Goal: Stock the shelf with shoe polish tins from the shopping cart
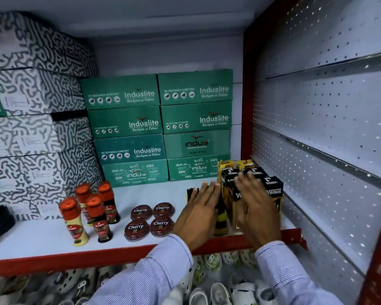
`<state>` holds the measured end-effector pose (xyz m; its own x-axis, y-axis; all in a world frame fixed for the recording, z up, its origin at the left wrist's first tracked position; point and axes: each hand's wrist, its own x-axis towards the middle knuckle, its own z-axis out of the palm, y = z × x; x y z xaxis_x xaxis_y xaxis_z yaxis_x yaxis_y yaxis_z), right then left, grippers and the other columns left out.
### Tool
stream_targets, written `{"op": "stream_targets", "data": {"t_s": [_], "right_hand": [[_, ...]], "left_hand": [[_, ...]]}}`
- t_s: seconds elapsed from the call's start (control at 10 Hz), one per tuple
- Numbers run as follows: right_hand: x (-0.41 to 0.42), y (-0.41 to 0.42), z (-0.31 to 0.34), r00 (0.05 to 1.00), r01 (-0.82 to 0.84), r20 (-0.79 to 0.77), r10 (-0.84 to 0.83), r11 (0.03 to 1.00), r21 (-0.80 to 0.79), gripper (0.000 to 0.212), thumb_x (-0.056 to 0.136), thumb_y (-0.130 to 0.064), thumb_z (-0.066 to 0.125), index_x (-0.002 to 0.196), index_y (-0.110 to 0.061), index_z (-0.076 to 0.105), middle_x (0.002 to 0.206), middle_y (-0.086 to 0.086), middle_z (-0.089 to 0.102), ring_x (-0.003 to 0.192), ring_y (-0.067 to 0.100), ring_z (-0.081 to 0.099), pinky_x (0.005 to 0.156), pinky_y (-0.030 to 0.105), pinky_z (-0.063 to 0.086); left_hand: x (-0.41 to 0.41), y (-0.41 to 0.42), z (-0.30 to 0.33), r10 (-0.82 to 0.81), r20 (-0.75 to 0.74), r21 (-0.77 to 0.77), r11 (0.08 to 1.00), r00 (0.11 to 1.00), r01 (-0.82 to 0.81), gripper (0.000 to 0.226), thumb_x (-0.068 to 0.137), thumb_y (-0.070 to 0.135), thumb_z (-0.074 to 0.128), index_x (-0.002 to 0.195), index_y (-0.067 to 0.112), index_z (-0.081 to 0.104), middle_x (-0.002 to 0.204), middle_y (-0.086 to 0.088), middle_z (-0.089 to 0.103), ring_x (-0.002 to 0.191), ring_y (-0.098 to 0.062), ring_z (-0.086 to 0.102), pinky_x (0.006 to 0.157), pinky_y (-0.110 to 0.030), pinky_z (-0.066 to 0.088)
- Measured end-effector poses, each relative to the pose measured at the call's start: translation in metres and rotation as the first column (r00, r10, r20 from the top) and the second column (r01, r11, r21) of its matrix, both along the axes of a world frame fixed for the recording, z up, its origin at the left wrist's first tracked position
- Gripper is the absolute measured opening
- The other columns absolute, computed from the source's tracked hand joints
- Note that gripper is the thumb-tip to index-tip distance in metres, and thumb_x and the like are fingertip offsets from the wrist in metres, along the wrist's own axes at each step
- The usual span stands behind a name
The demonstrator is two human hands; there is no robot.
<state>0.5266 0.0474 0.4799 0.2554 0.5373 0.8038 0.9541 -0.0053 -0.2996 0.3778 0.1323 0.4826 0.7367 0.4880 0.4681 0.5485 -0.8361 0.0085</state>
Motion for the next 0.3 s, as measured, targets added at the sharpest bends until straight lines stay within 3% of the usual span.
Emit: {"op": "stream_targets", "data": {"t_s": [0.1,0.2,0.3], "right_hand": [[0.023,-0.001,0.008,0.986,0.144,-0.069,-0.152,0.984,-0.101,0.057,0.095,-0.022,0.035,0.151,-0.012,0.039,0.159,0.002,0.033,0.152,0.019,0.023,0.124,0.038,0.012],[0.038,0.003,0.005,0.976,0.182,-0.076,-0.206,0.951,-0.249,0.057,0.098,-0.026,0.03,0.151,-0.007,0.038,0.16,0.011,0.036,0.152,0.025,0.027,0.127,0.039,0.012],[0.039,0.004,0.004,0.975,0.19,-0.062,-0.214,0.944,-0.27,0.053,0.099,-0.022,0.041,0.15,-0.005,0.04,0.158,0.012,0.039,0.151,0.026,0.029,0.127,0.04,0.014]], "left_hand": [[0.023,-0.006,0.009,-0.028,0.016,0.036,0.999,0.999,0.027,0.084,0.092,0.017,0.046,0.161,0.016,-0.001,0.172,0.0,-0.004,0.158,-0.021,-0.009,0.13,-0.044,0.001],[0.037,-0.006,0.011,-0.029,-0.052,0.033,0.999,0.998,0.031,0.082,0.09,0.02,0.045,0.162,0.016,0.004,0.171,0.0,0.0,0.158,-0.021,-0.009,0.129,-0.051,0.003],[0.037,-0.007,0.011,-0.012,-0.088,0.003,1.0,0.996,0.012,0.08,0.091,0.023,0.043,0.162,0.015,0.007,0.171,0.0,0.005,0.159,-0.02,-0.008,0.128,-0.054,0.006]]}}
